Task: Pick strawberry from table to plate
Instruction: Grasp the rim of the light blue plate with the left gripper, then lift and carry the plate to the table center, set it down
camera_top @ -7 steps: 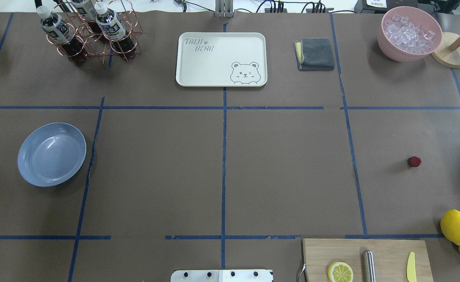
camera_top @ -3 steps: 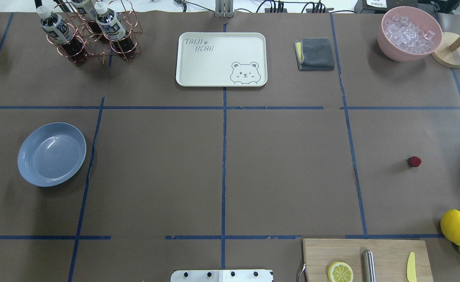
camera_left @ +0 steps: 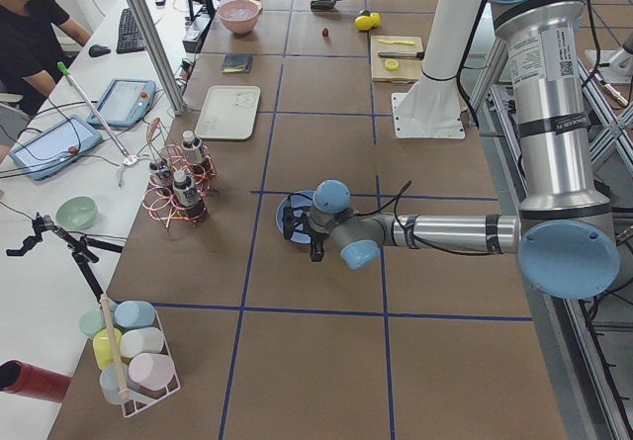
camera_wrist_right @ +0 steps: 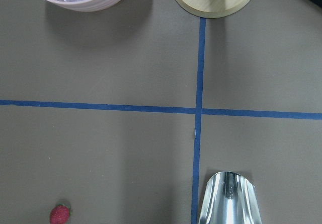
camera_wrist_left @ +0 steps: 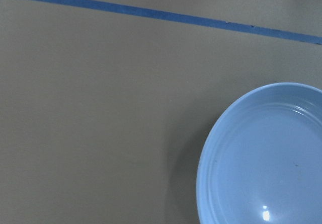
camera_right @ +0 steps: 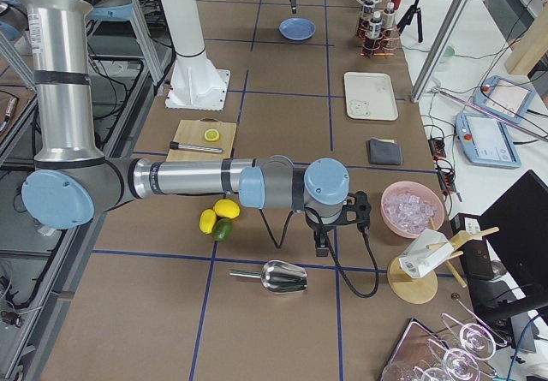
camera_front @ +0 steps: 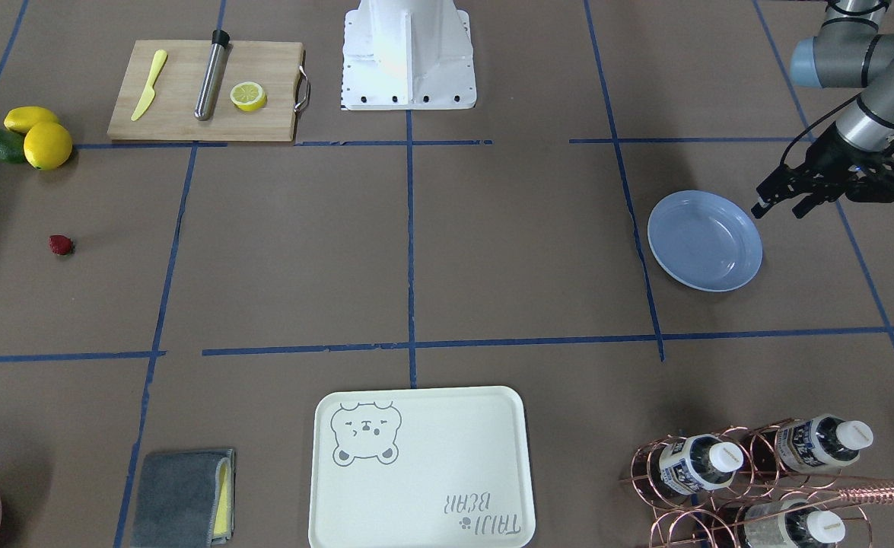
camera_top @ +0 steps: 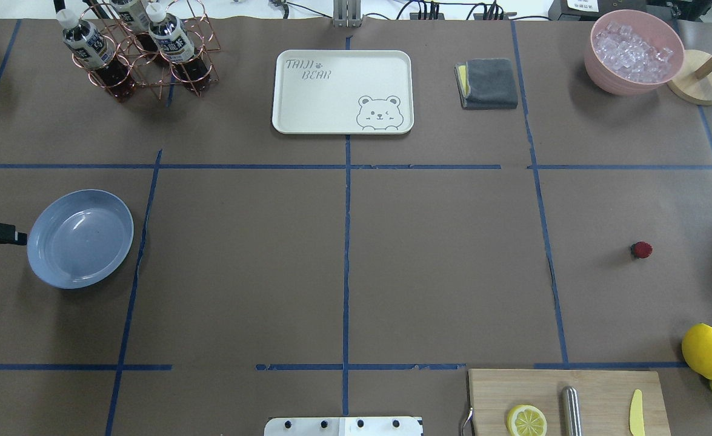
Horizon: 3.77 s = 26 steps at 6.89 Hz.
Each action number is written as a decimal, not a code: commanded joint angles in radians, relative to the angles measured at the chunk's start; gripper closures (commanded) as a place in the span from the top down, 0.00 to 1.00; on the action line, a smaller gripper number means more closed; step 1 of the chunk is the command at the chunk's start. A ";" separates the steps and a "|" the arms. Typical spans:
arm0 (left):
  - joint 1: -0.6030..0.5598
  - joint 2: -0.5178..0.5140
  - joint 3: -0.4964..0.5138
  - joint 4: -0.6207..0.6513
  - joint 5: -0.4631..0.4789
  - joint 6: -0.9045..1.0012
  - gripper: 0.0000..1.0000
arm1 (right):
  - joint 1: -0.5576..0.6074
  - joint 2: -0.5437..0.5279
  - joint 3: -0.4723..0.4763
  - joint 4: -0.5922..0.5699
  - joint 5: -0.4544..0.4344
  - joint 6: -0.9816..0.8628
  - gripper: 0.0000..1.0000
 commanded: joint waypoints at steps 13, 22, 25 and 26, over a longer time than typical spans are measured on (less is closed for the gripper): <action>0.052 -0.032 -0.002 0.019 0.002 -0.022 0.00 | 0.000 0.000 0.002 -0.001 0.019 0.003 1.00; 0.125 -0.526 -0.213 0.499 -0.072 -0.568 0.00 | 0.000 0.014 0.002 0.003 0.019 0.024 1.00; 0.401 -0.674 -0.099 0.466 0.144 -0.823 0.00 | -0.005 0.014 0.002 0.003 0.019 0.028 1.00; 0.451 -0.679 -0.049 0.412 0.189 -0.856 0.00 | -0.006 0.014 0.002 0.003 0.019 0.028 1.00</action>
